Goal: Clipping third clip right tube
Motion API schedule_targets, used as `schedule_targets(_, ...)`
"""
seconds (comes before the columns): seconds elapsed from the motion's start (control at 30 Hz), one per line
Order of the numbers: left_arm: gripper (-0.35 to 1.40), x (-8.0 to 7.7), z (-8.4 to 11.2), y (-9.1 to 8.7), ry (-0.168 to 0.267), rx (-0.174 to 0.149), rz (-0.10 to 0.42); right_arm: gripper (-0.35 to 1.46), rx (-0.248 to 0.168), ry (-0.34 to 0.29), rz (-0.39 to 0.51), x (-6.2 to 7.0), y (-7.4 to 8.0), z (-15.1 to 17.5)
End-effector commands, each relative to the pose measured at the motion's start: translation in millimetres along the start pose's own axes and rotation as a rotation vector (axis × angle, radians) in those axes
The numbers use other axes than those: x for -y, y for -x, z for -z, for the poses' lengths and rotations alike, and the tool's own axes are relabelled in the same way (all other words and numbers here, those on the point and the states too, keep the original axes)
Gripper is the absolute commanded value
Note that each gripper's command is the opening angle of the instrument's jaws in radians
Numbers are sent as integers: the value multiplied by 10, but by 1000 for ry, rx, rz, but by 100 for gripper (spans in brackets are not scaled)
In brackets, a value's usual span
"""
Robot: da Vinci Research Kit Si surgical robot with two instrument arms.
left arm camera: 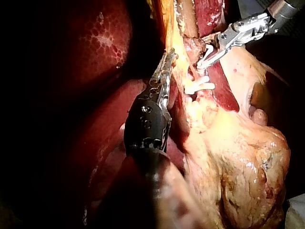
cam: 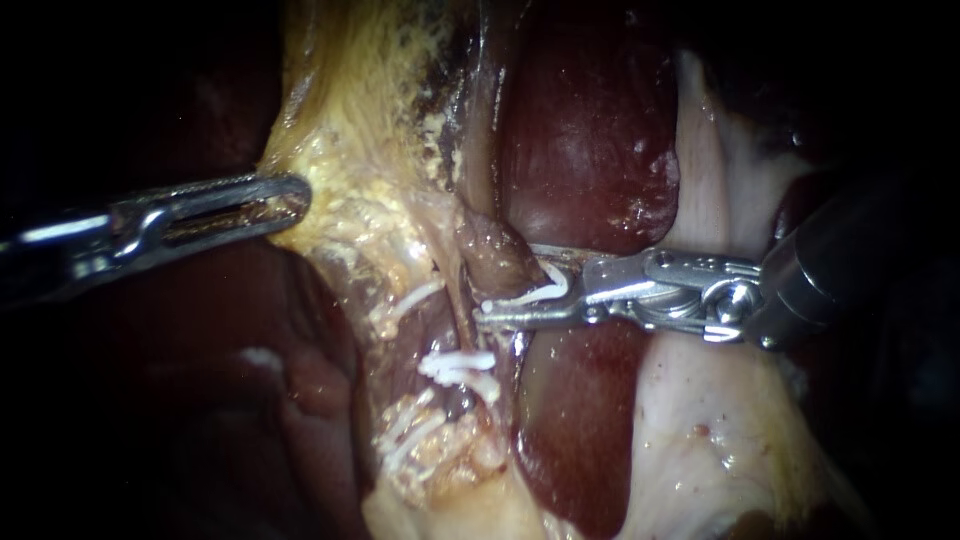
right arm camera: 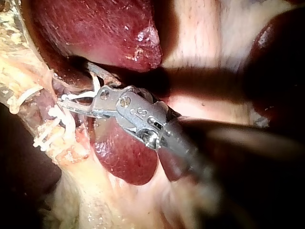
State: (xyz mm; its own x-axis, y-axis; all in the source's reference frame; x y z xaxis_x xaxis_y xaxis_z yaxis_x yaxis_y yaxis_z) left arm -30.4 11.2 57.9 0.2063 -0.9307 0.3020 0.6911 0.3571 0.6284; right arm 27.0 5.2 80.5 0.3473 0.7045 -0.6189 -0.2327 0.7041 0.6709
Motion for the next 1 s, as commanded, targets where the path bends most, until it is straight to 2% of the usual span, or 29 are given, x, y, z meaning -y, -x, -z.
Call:
schedule_targets(0.03,-35,0,0,0,0,0,0,60,0,0,0,0,0,0)
schedule_targets(0.23,-35,0,0,0,0,0,0,60,1,-4,1,3,-1,5)
schedule_targets(0.4,-35,-2,4,1,0,2,1,60,7,-27,0,13,-6,37)
schedule_targets(0.57,-35,-4,8,5,2,8,4,60,7,-41,-12,24,-28,85)
schedule_targets(0.73,-35,-5,9,6,2,11,6,60,-35,-62,-26,40,-54,116)
schedule_targets(0.87,-35,-5,10,6,2,11,6,60,-64,-68,-28,55,-64,115)
schedule_targets(1.0,-35,-5,10,6,2,11,7,60,-74,-99,-21,66,-64,94)
